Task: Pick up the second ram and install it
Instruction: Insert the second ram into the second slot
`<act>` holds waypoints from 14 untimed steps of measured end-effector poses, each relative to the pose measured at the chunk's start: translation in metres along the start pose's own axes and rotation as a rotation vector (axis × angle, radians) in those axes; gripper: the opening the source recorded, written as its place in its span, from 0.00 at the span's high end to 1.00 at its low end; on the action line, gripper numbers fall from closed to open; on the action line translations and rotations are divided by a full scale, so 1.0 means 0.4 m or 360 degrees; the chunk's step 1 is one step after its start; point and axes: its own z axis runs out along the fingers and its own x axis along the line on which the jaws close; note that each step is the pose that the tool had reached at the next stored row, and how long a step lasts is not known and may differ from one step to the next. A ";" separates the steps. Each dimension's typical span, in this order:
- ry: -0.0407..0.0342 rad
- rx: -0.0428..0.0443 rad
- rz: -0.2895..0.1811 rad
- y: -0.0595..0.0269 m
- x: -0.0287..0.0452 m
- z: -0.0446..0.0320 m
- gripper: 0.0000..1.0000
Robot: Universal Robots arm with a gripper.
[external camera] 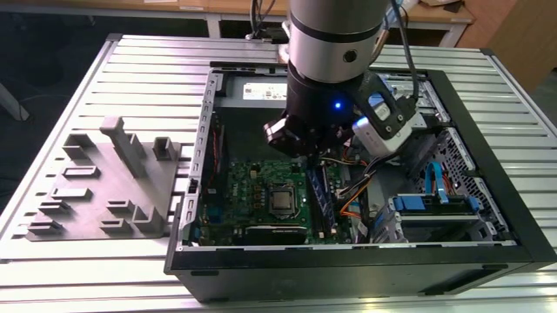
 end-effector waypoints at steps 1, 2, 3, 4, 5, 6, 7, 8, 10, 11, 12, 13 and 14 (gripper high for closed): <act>-0.0001 0.0001 0.0028 0.000 0.000 0.000 0.91; -0.0002 0.0003 0.0056 0.000 0.000 0.000 0.91; -0.0003 0.0005 0.0085 0.000 0.000 0.000 0.91; -0.0004 0.0006 0.0113 0.000 0.000 0.001 0.91; -0.0005 0.0008 0.0145 0.000 0.000 0.001 0.91; -0.0005 0.0010 0.0173 0.000 0.000 0.001 0.91; -0.0006 0.0011 0.0202 0.000 0.000 0.001 0.91; -0.0007 0.0013 0.0231 0.000 0.000 0.001 0.91; -0.0009 0.0016 0.0288 0.000 0.000 0.002 0.91; -0.0010 0.0018 0.0316 0.000 0.000 0.002 0.91; -0.0011 0.0019 0.0347 0.000 0.000 0.002 0.91; -0.0012 0.0021 0.0376 0.000 0.000 0.002 0.91; -0.0013 0.0023 0.0404 0.000 0.000 0.002 0.91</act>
